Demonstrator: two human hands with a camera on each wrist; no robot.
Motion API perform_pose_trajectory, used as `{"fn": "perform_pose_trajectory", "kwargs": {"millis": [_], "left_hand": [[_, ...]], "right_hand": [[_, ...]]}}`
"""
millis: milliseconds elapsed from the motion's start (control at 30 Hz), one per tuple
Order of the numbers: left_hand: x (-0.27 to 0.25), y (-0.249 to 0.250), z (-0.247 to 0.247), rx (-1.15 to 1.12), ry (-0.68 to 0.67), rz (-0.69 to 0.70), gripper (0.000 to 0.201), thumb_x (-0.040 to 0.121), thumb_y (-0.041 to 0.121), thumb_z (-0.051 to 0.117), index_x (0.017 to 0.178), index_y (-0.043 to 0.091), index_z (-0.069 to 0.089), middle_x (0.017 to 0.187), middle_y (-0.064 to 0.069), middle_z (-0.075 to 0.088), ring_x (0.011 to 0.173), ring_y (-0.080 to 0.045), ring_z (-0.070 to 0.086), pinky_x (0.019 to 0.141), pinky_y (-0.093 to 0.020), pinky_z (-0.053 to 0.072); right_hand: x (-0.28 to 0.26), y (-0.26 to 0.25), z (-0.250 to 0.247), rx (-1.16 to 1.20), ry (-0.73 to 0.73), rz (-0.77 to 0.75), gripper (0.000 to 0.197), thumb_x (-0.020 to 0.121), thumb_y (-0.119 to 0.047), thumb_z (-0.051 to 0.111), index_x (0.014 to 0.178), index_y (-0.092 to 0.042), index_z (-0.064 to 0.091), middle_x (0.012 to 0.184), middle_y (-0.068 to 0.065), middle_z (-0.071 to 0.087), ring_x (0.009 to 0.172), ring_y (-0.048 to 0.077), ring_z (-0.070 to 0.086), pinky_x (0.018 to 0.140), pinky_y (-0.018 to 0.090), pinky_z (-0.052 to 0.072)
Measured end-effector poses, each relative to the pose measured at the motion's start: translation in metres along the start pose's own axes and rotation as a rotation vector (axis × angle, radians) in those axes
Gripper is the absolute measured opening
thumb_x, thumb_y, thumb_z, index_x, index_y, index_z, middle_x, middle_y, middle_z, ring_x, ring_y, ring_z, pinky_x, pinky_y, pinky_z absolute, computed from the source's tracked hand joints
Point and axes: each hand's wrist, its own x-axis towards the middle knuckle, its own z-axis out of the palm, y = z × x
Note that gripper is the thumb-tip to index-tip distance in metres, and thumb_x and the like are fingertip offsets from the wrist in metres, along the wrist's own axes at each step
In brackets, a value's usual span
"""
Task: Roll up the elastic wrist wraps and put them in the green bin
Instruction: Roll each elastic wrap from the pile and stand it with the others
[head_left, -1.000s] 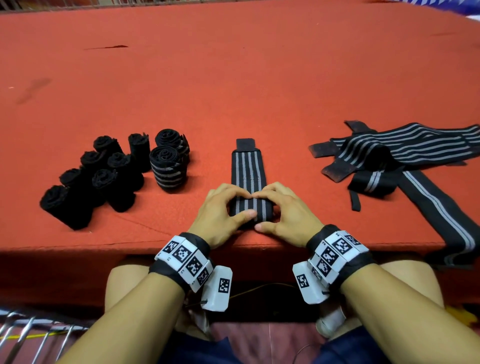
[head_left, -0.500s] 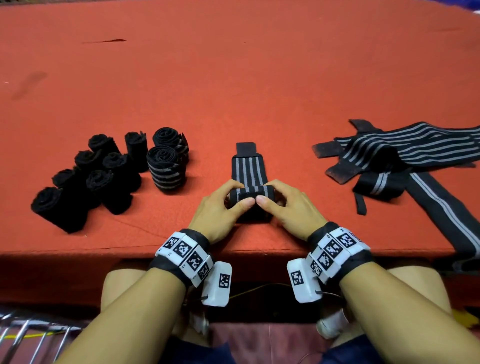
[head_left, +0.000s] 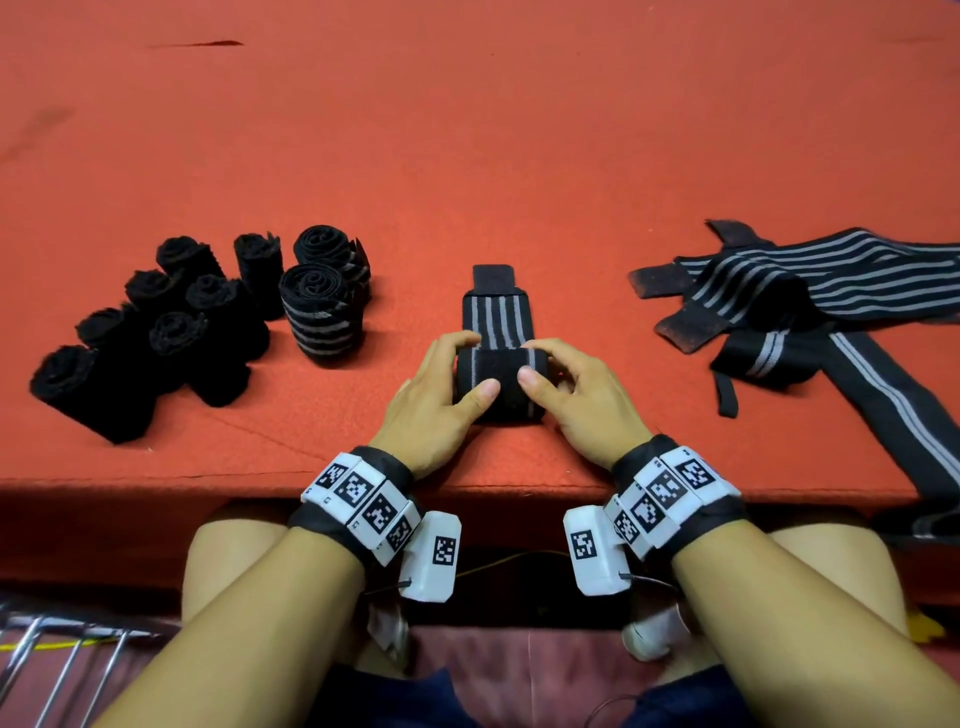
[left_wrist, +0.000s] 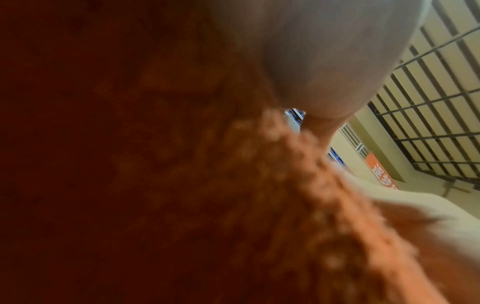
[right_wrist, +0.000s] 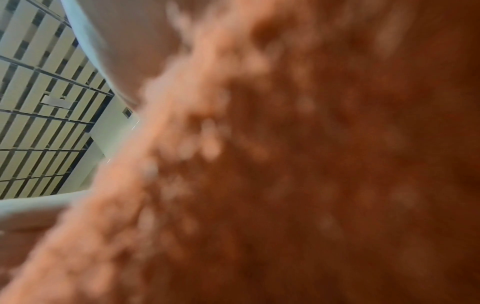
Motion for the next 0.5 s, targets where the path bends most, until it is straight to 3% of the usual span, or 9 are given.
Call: {"fn": "perform_pose_trajectory", "kwargs": {"millis": [67, 167, 267, 300, 367, 433, 500], "left_hand": [[-0.002, -0.002, -0.002, -0.054, 0.003, 0.031, 0.06, 0.082, 0.054, 0.06, 0.138, 0.043, 0.039, 0.136, 0.016, 0.052, 0.113, -0.01, 0.059, 0.102, -0.048, 0.047], [-0.004, -0.003, -0.003, -0.021, -0.013, 0.1, 0.061, 0.078, 0.048, 0.07, 0.132, 0.047, 0.043, 0.131, 0.017, 0.054, 0.115, -0.009, 0.057, 0.1, -0.046, 0.049], [-0.002, -0.003, -0.002, -0.021, -0.002, 0.081, 0.055, 0.079, 0.047, 0.069, 0.129, 0.048, 0.047, 0.126, 0.018, 0.058, 0.112, -0.005, 0.058, 0.101, -0.043, 0.048], [-0.001, -0.003, -0.002, -0.024, 0.004, 0.062, 0.053, 0.079, 0.049, 0.067, 0.129, 0.049, 0.049, 0.125, 0.018, 0.06, 0.109, -0.004, 0.06, 0.1, -0.042, 0.048], [0.0, -0.003, -0.001, -0.032, 0.01, 0.023, 0.05, 0.081, 0.053, 0.064, 0.128, 0.051, 0.05, 0.122, 0.018, 0.063, 0.102, -0.003, 0.063, 0.098, -0.043, 0.051], [0.002, -0.003, 0.001, -0.023, 0.019, -0.003, 0.049, 0.082, 0.056, 0.06, 0.129, 0.053, 0.05, 0.121, 0.019, 0.062, 0.101, -0.005, 0.063, 0.097, -0.044, 0.051], [0.004, -0.004, 0.003, 0.016, 0.03, 0.0, 0.05, 0.083, 0.058, 0.056, 0.132, 0.05, 0.05, 0.125, 0.021, 0.058, 0.107, -0.006, 0.06, 0.101, -0.045, 0.048]], "right_hand": [[0.001, 0.001, 0.002, -0.002, -0.002, 0.008, 0.039, 0.086, -0.06, 0.053, 0.116, -0.039, 0.065, 0.09, 0.002, 0.075, 0.072, 0.025, 0.067, 0.078, 0.049, 0.057], [0.001, -0.003, 0.0, 0.001, 0.008, 0.032, 0.04, 0.087, -0.06, 0.052, 0.11, -0.032, 0.069, 0.096, -0.007, 0.075, 0.09, 0.016, 0.071, 0.087, 0.049, 0.055], [0.003, -0.006, 0.0, -0.086, 0.035, 0.024, 0.034, 0.092, -0.057, 0.056, 0.11, -0.032, 0.07, 0.088, -0.008, 0.072, 0.076, 0.008, 0.065, 0.079, 0.04, 0.054], [0.002, -0.005, 0.001, -0.13, 0.055, 0.012, 0.032, 0.094, -0.053, 0.058, 0.118, -0.034, 0.068, 0.092, -0.009, 0.068, 0.072, 0.005, 0.061, 0.077, 0.036, 0.051], [-0.002, -0.003, 0.002, -0.103, 0.074, -0.038, 0.048, 0.091, -0.048, 0.064, 0.136, -0.035, 0.058, 0.113, -0.01, 0.056, 0.071, 0.003, 0.054, 0.075, 0.029, 0.049], [-0.006, -0.002, -0.001, -0.025, 0.033, -0.13, 0.063, 0.082, -0.043, 0.07, 0.141, -0.035, 0.052, 0.131, -0.011, 0.048, 0.086, -0.001, 0.055, 0.08, 0.02, 0.047], [-0.009, -0.002, -0.004, -0.081, -0.04, -0.202, 0.067, 0.075, -0.03, 0.077, 0.138, -0.033, 0.055, 0.137, -0.014, 0.047, 0.115, -0.004, 0.052, 0.092, 0.016, 0.043]]}}
